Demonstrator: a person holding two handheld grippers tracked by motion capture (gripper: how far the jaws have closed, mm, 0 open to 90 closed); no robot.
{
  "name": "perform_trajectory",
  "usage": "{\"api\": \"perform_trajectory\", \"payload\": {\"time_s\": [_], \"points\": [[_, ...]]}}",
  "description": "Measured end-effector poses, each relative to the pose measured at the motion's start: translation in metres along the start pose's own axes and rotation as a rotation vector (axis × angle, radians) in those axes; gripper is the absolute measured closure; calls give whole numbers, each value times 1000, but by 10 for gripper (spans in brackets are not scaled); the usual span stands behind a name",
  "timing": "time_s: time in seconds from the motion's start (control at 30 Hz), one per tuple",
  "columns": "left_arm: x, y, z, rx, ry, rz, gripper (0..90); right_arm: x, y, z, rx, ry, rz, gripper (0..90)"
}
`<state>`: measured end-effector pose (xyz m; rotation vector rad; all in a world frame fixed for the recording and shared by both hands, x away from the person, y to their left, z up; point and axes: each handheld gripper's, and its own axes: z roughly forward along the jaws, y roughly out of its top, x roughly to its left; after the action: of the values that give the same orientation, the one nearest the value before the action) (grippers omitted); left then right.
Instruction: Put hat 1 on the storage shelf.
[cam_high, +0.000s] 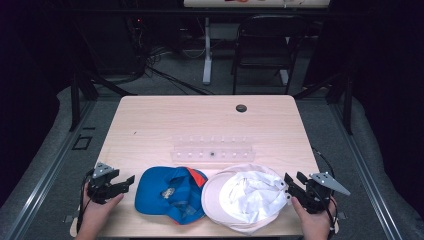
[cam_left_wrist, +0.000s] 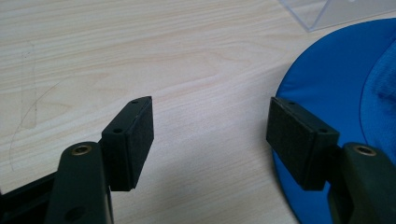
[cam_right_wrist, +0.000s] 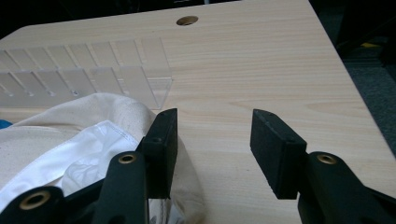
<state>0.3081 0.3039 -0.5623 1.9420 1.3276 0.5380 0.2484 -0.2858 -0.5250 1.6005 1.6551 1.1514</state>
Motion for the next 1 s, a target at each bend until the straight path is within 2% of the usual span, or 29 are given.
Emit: {"api": "perform_trajectory", "payload": {"time_s": [0.1, 0.13, 0.23, 0.37, 0.47, 0.53, 0.63, 0.73, 0.77, 0.8, 0.87, 0.97, 1.0], "points": [[-2, 1, 0, 6, -7, 6, 322, 1, 2, -4, 1, -1, -6, 504], [-3, 1, 0, 3, -6, 9, 318, 1, 3, -5, -1, 15, 0, 491], [-3, 2, -1, 11, -7, 22, 299, 4, 5, -9, 10, 22, -7, 481], [-3, 2, -1, 14, -2, 15, 258, 9, 7, -9, 32, 52, -13, 464], [-3, 3, -1, 6, 7, 5, 255, 14, 9, -7, 75, 59, -36, 453], [-3, 4, -2, 9, 7, 3, 256, 20, 12, -7, 92, 46, -51, 453], [-3, 5, -1, 8, -1, -7, 258, 22, 15, -6, 114, 66, -41, 452], [-3, 9, 0, 18, -20, -7, 273, 28, 24, -7, 179, 70, -77, 464], [-3, 9, 0, 18, -20, -7, 275, 28, 24, -7, 179, 70, -77, 464], [-5, 10, 1, 16, -20, -7, 277, 31, 29, -8, 205, 84, -85, 470], [-5, 11, 2, 7, -24, -9, 280, 32, 34, -9, 225, 74, -103, 473], [-6, 13, 3, 7, -29, -5, 281, 32, 39, -10, 245, 81, -88, 473], [-5, 14, 4, 6, -28, -6, 281, 30, 43, -9, 273, 87, -72, 473]]}}
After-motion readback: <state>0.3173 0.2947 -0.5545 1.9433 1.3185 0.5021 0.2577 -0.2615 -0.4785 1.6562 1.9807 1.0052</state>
